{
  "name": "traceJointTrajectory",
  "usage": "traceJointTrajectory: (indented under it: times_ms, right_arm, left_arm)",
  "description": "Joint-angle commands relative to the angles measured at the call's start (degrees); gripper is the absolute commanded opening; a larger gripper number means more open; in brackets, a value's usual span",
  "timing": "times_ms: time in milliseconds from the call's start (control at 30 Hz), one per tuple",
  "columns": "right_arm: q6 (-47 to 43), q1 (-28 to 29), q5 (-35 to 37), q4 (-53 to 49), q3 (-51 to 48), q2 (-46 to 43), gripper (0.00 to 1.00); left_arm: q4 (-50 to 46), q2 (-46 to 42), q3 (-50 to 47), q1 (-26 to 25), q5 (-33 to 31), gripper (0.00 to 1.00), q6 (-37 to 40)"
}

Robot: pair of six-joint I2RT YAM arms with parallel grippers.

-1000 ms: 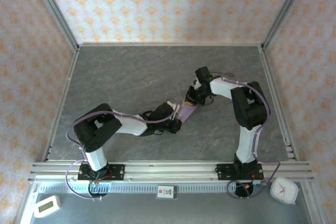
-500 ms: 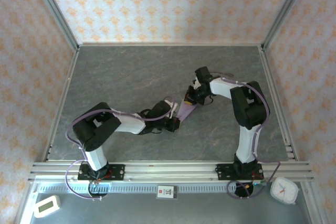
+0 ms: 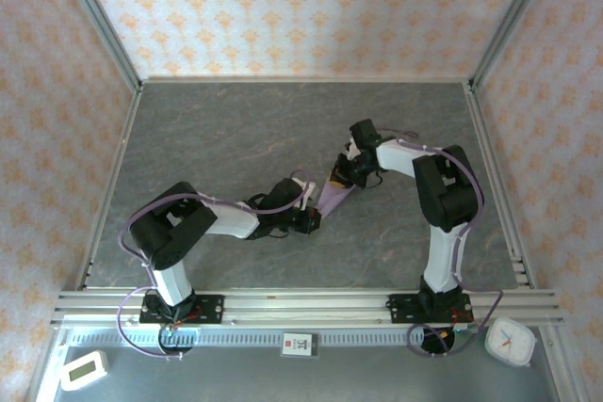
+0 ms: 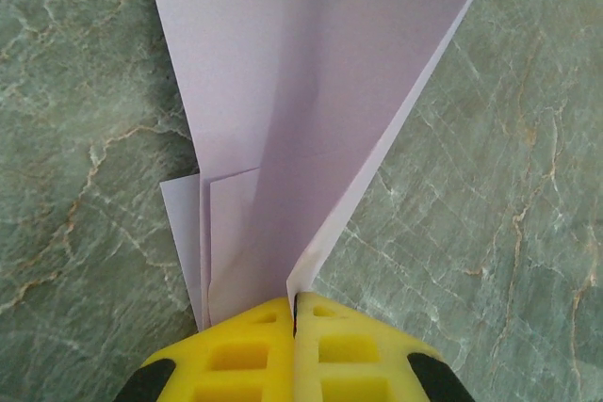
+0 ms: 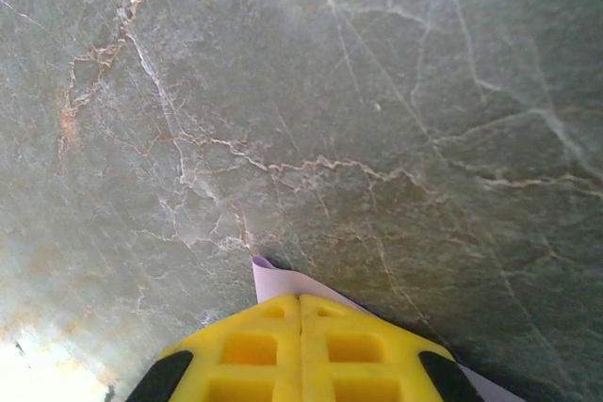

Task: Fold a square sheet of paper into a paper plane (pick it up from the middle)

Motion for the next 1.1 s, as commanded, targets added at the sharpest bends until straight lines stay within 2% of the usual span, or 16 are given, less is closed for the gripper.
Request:
traceJointTrajectory:
  times_ms: [0,233,500,667,900,1067]
  right_arm:
    - [-1.23,0.03,7.92,-5.44,-2.11,6.08,0.00]
    - [-2.03,0.03,7.15,-8.50,3.62,6.17,0.00]
    - [-2.06,-0.02,5.17,-13.40,16.29,6.42,0.00]
    - [-1.69,0.01,4.33,-15.11,20.82,6.54,0.00]
    - [0.98,0.11,2.03,-10.27,14.42,-0.49,0.00]
    - [4.82,0.33,-0.80,-0.69,1.20,-10.78,0.00]
  left_arm:
    - [-1.65,2.73,-1.73,0.66,-0.05,0.00,-0.41]
    - [-0.52,3.88,-3.17,0.87,0.72,0.00,-0.83]
    - [2.04,3.14,-4.89,1.43,1.52,0.00,-3.01]
    - [4.25,2.96,-5.64,1.82,2.57,0.00,-5.45]
    - [5.35,2.96,-6.08,2.22,3.20,0.00,-6.38]
    - [6.79,3.67,-6.78,2.44,3.91,0.00,-7.39]
